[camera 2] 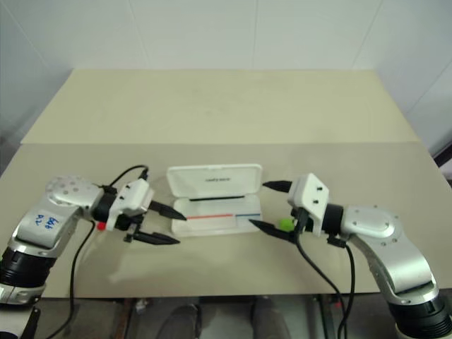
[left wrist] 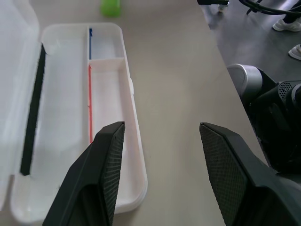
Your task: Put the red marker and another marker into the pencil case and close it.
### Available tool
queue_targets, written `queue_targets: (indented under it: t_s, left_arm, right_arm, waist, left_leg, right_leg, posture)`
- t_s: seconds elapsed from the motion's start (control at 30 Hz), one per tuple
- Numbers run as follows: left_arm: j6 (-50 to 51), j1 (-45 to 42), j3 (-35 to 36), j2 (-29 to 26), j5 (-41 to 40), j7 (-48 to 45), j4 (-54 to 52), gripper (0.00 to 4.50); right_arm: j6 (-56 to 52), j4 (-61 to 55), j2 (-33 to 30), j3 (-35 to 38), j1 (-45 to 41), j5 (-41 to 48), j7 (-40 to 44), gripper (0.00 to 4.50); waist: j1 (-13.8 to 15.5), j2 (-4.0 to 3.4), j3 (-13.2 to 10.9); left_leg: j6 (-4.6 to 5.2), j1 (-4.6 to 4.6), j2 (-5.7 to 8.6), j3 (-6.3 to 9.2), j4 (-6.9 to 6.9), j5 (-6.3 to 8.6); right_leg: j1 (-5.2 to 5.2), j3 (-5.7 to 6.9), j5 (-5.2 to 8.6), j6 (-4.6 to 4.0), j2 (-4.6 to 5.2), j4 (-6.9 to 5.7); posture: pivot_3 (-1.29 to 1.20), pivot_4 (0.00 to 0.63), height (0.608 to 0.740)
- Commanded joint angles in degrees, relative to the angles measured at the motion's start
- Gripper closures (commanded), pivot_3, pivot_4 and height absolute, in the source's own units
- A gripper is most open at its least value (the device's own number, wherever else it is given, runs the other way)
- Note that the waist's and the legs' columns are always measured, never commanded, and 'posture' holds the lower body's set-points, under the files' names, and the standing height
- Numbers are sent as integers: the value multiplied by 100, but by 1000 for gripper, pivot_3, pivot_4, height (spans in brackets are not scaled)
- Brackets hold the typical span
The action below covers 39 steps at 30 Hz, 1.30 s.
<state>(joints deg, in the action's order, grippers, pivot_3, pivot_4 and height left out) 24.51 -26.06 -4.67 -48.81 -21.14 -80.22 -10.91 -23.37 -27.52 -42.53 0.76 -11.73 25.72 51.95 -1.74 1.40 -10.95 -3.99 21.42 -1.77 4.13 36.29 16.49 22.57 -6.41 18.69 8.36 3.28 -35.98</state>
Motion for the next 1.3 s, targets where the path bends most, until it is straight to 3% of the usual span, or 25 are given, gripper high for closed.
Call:
queue_targets:
  t_s: [0.03, 0.13, 0.37, 0.7, 0.83, 0.97, 1.3]
  left_arm:
    - [275, 36, 388, -259, -463, -42, -469, 839]
    - [503, 166, 500, -410, -709, -28, -722, 37]
    - [572, 483, 847, -398, -983, 332, -1087, 37]
    - [1750, 1608, 2992, -3, -2088, 2459, -2215, 37]
    - [1838, 2637, 3874, 303, -1957, 3067, -2161, 37]
    - [1190, 3710, 4174, 339, -1266, 2991, -1680, 37]
    - [747, 4008, 3976, 389, -329, 3818, -968, 37]
  right_arm:
    - [213, 91, 38, -16, -156, -12, 122, 0]
    - [266, 204, 25, -27, -279, -9, 222, 0]
    - [283, 370, -131, 73, -432, 55, 534, 0]
    - [188, 482, -230, 236, -649, 216, 699, 0]
    - [155, 308, -82, 245, -871, 348, 549, 0]
    - [128, 69, 25, 177, -1099, 463, 515, 0]
    - [57, -24, 0, 177, -1012, 537, 519, 0]
  waist:
    - [0, 0, 0]
    - [3, 0, 0]
    - [4, 0, -1]
    - [-17, 0, -1]
    - [-28, 0, -2]
    - [-21, 0, -2]
    - [5, 7, -4]
  left_leg:
    - [0, 0, 0, 0, 1, 0]
    - [0, 0, 0, 0, -1, 0]
    - [0, 0, 0, 0, -1, 0]
    - [1, -4, -3, 1, -2, 1]
    - [0, -12, -3, -3, -4, 1]
    - [0, -15, -3, -2, -10, 1]
    - [0, -14, 6, -3, -14, 1]
  right_leg:
    - [0, -1, 0, 0, 0, 0]
    - [0, 0, 0, 0, 0, 1]
    - [0, 0, 0, 0, 1, 1]
    - [1, -2, 0, 0, 2, -2]
    - [-4, -5, 0, -1, 4, -2]
    - [-3, -3, 4, -8, 3, -1]
    - [-11, 3, 5, -12, 19, 15]
  posture:
    - [0, 150, 740]
    - [0, 150, 740]
    - [0, 150, 740]
    - [0, 150, 740]
    - [0, 150, 740]
    - [0, 150, 740]
    - [0, 150, 740]
